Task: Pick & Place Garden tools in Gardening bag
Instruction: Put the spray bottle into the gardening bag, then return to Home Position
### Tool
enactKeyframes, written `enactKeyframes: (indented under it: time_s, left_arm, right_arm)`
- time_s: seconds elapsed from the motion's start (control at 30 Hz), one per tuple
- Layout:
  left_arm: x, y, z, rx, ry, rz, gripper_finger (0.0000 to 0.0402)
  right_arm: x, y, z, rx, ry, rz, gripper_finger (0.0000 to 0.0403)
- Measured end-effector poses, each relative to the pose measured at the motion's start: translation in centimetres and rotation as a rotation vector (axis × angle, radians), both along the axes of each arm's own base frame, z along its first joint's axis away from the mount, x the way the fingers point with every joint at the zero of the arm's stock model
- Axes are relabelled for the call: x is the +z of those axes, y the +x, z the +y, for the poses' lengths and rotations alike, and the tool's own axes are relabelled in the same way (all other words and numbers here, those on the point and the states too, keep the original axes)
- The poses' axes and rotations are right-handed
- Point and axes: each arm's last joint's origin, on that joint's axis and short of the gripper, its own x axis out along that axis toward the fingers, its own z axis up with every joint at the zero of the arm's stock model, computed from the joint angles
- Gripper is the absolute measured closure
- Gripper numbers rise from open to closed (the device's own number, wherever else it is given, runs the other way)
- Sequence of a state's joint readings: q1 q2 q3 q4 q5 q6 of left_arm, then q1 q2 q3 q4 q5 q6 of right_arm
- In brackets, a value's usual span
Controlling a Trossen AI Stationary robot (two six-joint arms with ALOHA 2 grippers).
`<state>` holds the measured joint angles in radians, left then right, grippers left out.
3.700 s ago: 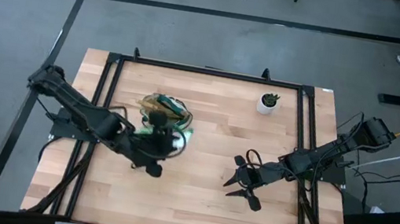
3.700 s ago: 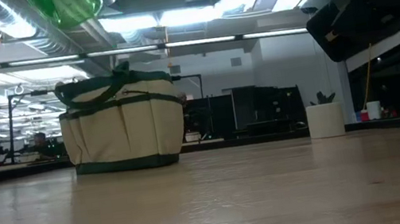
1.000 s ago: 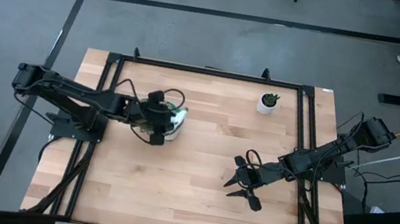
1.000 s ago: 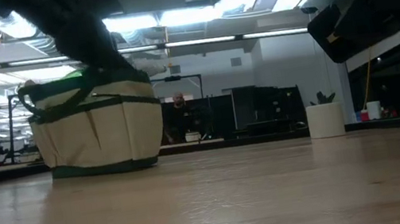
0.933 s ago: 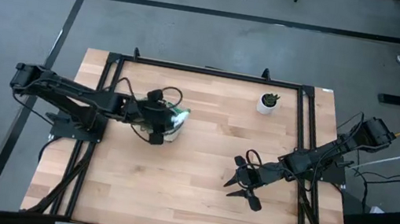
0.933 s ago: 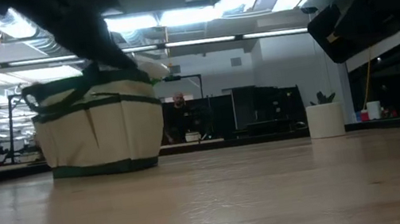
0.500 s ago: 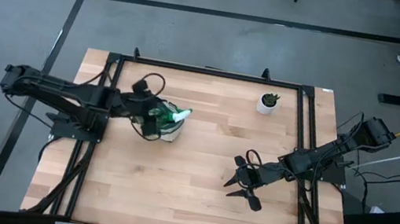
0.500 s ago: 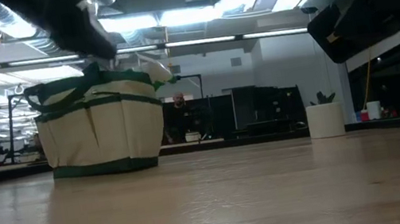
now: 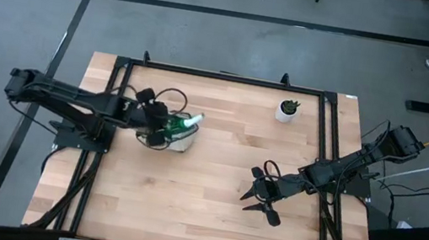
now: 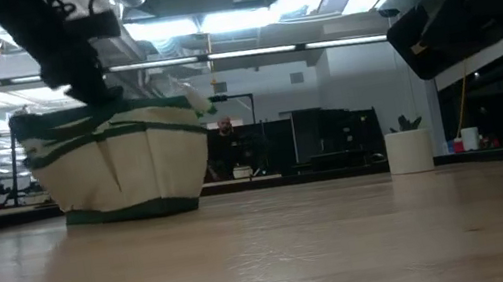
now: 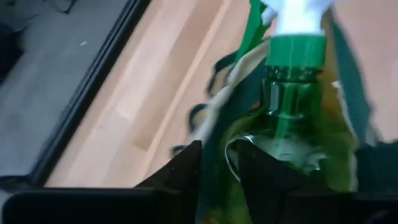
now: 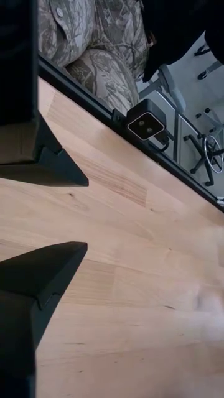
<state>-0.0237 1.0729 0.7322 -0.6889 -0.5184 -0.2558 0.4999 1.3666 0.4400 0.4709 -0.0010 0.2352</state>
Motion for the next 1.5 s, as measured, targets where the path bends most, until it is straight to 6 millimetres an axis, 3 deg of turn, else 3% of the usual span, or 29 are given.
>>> enactKeyframes:
  time_s: [0.2, 0.3, 0.63, 0.87, 1.13, 1.5]
  left_arm:
    - [-1.7, 0.7, -0.1, -0.009, -0.032, 0.098, 0.0322]
    - [-1.4, 0.7, -0.2, -0.022, -0.053, 0.094, 0.0326]
    - [4.2, 0.0, -1.1, -0.071, -0.026, -0.195, 0.0326]
    - [6.1, -1.4, -3.2, -0.179, -0.066, -0.346, 0.0329]
    - [5.4, -1.0, -5.9, -0.371, -0.161, -0.289, 0.0329]
    - [3.8, 0.1, -7.6, -0.412, -0.196, -0.207, 0.0329]
  right_arm:
    - [0.0, 0.0, 0.0, 0.000, 0.001, -0.003, 0.0245]
    - [0.0, 0.0, 0.0, 0.000, 0.002, -0.003, 0.0245]
    - [0.0, 0.0, 0.0, 0.002, 0.002, -0.002, 0.0245]
    - [0.0, 0.0, 0.0, 0.001, 0.002, -0.002, 0.0245]
    - [0.0, 0.0, 0.0, 0.002, 0.002, -0.003, 0.0245]
    - [0.0, 0.0, 0.0, 0.001, 0.002, -0.003, 0.0245]
